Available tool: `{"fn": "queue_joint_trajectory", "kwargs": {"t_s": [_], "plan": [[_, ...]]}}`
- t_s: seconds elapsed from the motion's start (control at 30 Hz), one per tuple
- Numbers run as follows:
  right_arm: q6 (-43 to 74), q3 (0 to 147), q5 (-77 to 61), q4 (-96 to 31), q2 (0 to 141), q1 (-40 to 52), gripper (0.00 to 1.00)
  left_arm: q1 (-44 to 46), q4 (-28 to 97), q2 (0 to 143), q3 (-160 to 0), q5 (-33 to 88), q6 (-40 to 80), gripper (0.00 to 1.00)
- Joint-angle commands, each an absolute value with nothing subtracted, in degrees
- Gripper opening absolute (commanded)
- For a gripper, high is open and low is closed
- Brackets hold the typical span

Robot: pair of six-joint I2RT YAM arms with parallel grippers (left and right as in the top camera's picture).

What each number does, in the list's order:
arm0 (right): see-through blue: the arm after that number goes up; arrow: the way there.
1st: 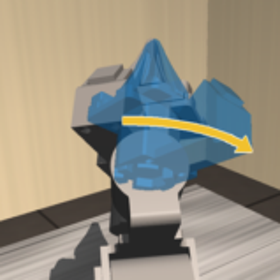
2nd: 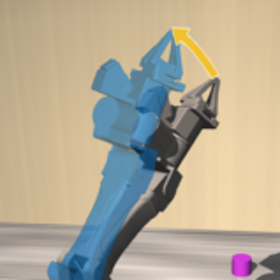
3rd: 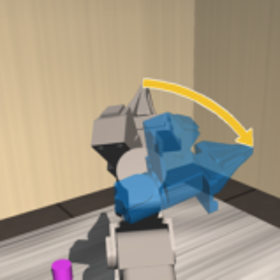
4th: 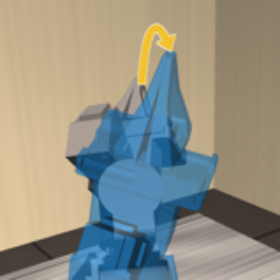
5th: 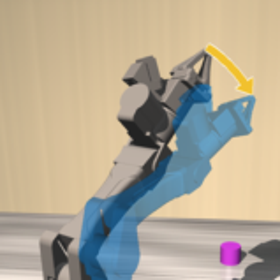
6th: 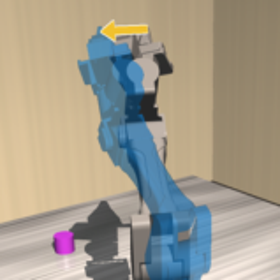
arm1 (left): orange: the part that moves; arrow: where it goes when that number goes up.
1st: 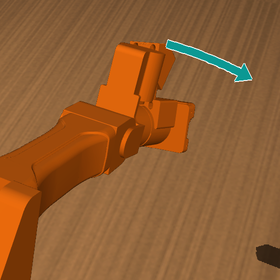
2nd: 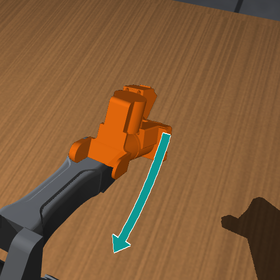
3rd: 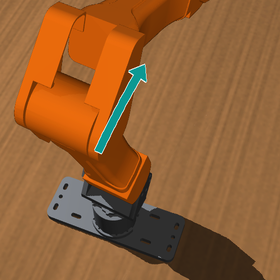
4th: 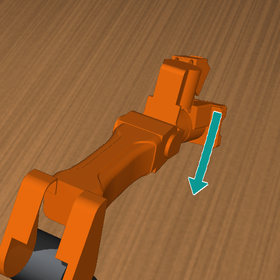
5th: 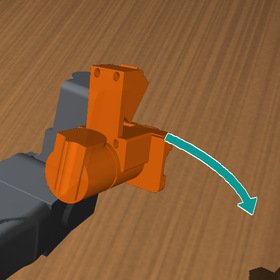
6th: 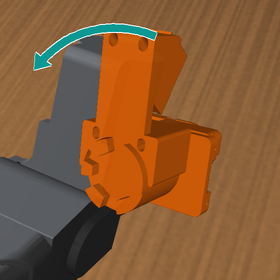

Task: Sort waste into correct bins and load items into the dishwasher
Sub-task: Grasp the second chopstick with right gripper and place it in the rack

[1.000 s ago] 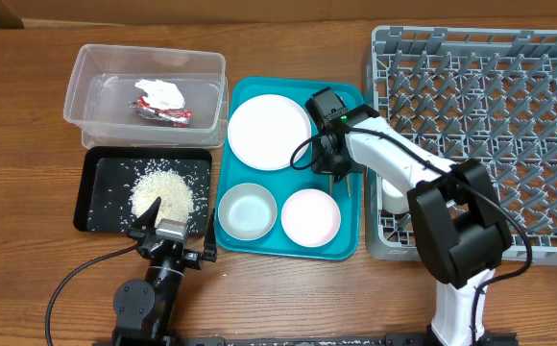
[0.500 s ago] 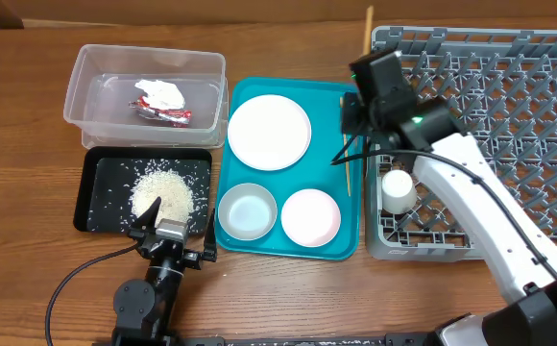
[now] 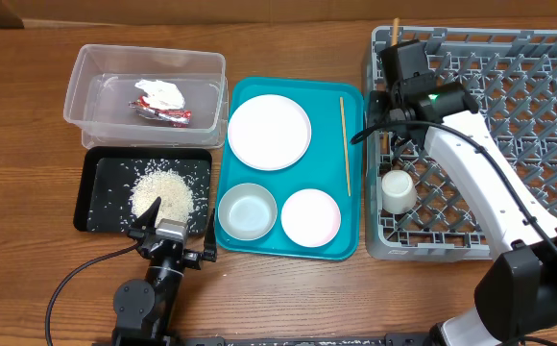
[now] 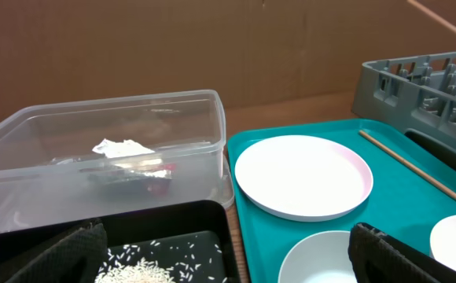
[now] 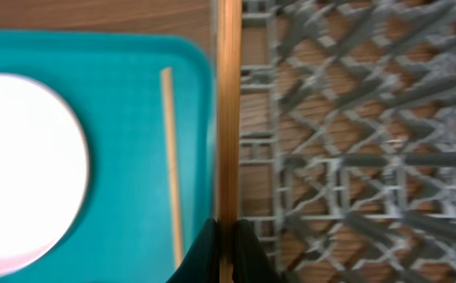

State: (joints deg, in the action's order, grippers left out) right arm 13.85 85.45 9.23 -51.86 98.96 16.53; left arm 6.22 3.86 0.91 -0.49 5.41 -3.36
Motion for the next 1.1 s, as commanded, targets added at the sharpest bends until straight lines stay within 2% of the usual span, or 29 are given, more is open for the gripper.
{"fn": "queue_joint_trajectory", "kwargs": {"t_s": [0.0,0.17,0.43,0.47,0.53,0.6,0.8,0.93,1.07], "plan": [[11.99,85.52,6.94,-51.77,98.72,18.0,0.04,5.85,3.97,0.64,-0.27,5.78,-3.03,1.0],[11.07,85.52,17.3,-49.58,99.04,16.32,0.04,5.85,3.97,0.64,-0.27,5.78,-3.03,1.0],[8.43,85.47,7.94,-49.74,105.1,13.1,0.04,5.85,3.97,0.64,-0.27,5.78,-3.03,1.0],[7.97,85.47,8.56,-49.6,105.89,13.1,0.09,5.85,3.97,0.64,-0.27,5.78,-3.01,1.0],[7.81,85.47,9.78,-49.56,106.32,13.21,0.33,5.85,3.97,0.64,-0.27,5.78,-3.03,1.0],[8.05,86.11,9.72,-49.98,105.71,13.67,0.44,5.85,3.97,0.64,-0.27,5.78,-3.03,1.0],[8.95,88.25,3.97,-52.62,100.71,19.59,0.52,5.85,3.97,0.64,-0.27,5.78,-3.03,1.0],[13.63,87.96,3.31,-52.9,100.4,25.3,0.57,5.85,3.97,0.64,-0.27,5.78,-3.03,1.0],[16.1,85.71,6.98,-50.33,102.94,29.08,0.55,5.85,3.97,0.64,-0.27,5.78,-3.03,1.0]]}}
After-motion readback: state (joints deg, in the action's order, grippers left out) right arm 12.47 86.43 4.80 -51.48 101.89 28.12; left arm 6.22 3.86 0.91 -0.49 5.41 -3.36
